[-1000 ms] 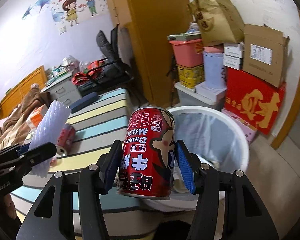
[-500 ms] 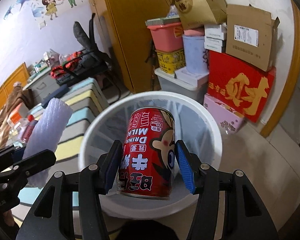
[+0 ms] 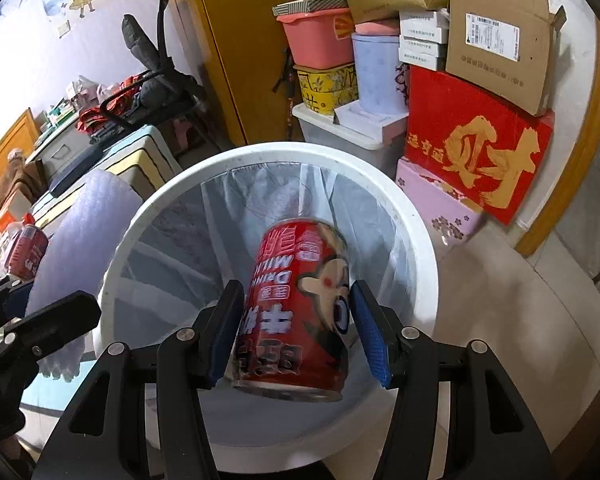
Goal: Collect trash
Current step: 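Carry the foam net and red can over the wastebasket and open both tools, then move both open tools back to the table trash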
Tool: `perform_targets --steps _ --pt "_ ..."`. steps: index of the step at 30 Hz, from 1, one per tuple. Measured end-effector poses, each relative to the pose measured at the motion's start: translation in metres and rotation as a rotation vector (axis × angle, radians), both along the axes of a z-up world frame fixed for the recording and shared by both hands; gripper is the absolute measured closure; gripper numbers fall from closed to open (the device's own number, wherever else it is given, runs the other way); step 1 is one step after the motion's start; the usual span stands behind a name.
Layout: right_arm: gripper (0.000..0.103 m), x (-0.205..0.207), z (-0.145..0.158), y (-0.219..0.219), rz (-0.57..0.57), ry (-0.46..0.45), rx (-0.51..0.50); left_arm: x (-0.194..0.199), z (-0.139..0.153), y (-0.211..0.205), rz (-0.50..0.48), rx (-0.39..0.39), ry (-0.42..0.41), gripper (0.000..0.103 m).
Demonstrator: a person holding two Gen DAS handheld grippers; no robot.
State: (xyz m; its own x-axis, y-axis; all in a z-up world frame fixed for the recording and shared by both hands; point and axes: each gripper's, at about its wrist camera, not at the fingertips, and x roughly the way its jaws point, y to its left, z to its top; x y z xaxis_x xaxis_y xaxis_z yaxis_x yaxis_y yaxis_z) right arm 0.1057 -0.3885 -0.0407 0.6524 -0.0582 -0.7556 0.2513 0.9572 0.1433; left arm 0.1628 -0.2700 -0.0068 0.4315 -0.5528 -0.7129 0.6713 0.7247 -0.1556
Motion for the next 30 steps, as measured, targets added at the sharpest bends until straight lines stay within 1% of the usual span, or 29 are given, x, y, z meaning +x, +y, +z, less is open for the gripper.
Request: perform_targets --steps 1,2,3,14,20,24,27,30 --pt "0.045 -0.001 0.001 -0.001 -0.004 -0.005 0.001 0.001 0.000 0.001 0.004 -0.005 0.007 0.049" --pt "0.041 0.000 0.001 -0.002 -0.007 -0.007 0.001 0.002 0.000 0.001 0.007 -0.010 0.011 0.043" --pt "0.038 0.000 0.002 -0.003 -0.013 -0.009 -0.001 0.002 0.000 0.001 0.008 -0.015 0.013 0.043" --pt "0.038 -0.004 0.014 0.002 -0.024 -0.052 -0.005 -0.001 0.008 0.018 0.038 -0.030 -0.001 0.043" --pt "0.038 -0.009 0.022 0.013 -0.018 -0.085 -0.006 -0.005 0.015 0.037 0.074 -0.035 -0.024 0.043" --pt "0.038 -0.011 0.026 0.021 -0.010 -0.101 -0.003 -0.008 0.021 0.051 0.093 -0.057 -0.032 0.043" --pt "0.038 -0.013 0.029 0.028 0.001 -0.114 -0.005 -0.011 0.026 0.059 0.113 -0.054 -0.057 0.043" --pt "0.038 -0.014 0.033 0.036 0.011 -0.127 -0.006 -0.012 0.029 0.072 0.131 -0.068 -0.058 0.043"
